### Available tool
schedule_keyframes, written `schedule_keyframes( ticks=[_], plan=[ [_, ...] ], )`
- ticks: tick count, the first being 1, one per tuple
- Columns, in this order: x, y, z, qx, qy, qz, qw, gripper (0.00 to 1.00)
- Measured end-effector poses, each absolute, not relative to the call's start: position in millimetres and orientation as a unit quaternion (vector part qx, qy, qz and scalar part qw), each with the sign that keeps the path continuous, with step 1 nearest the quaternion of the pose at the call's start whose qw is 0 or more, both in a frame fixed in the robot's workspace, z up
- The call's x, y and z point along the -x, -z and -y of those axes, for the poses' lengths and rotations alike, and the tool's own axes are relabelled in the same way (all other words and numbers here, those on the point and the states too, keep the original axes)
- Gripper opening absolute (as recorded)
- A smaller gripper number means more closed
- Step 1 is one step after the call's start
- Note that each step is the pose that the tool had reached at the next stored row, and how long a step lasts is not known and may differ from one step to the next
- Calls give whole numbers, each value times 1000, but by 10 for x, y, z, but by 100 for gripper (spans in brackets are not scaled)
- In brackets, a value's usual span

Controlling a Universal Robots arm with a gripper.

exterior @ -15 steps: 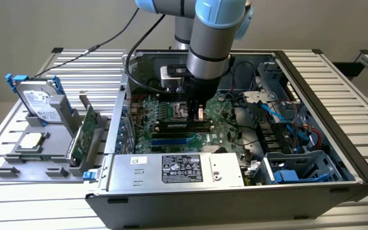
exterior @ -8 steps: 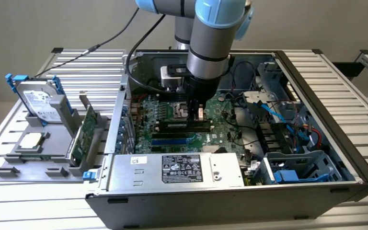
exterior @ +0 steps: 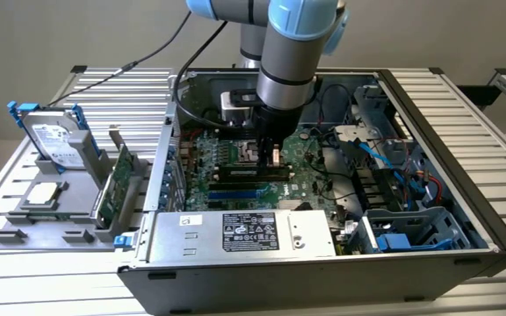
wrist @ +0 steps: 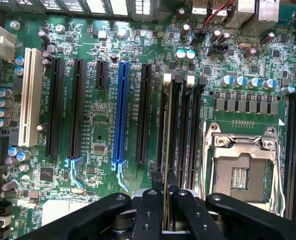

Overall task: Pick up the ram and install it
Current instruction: 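Insert the ram into the slot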

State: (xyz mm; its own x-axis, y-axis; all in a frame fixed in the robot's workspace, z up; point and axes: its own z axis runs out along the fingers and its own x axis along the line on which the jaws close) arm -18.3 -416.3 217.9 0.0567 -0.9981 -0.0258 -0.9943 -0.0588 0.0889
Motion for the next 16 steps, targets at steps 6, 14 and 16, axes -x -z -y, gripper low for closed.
schedule_keyframes(
  ticks=[6, 14, 16],
  plan=[
    [180, -2176, 4158, -727, 40, 685, 23, 15],
    [173, -2177, 4154, -730, 39, 682, 24, 15],
    [173, -2178, 4154, -731, 39, 681, 25, 15]
  ],
)
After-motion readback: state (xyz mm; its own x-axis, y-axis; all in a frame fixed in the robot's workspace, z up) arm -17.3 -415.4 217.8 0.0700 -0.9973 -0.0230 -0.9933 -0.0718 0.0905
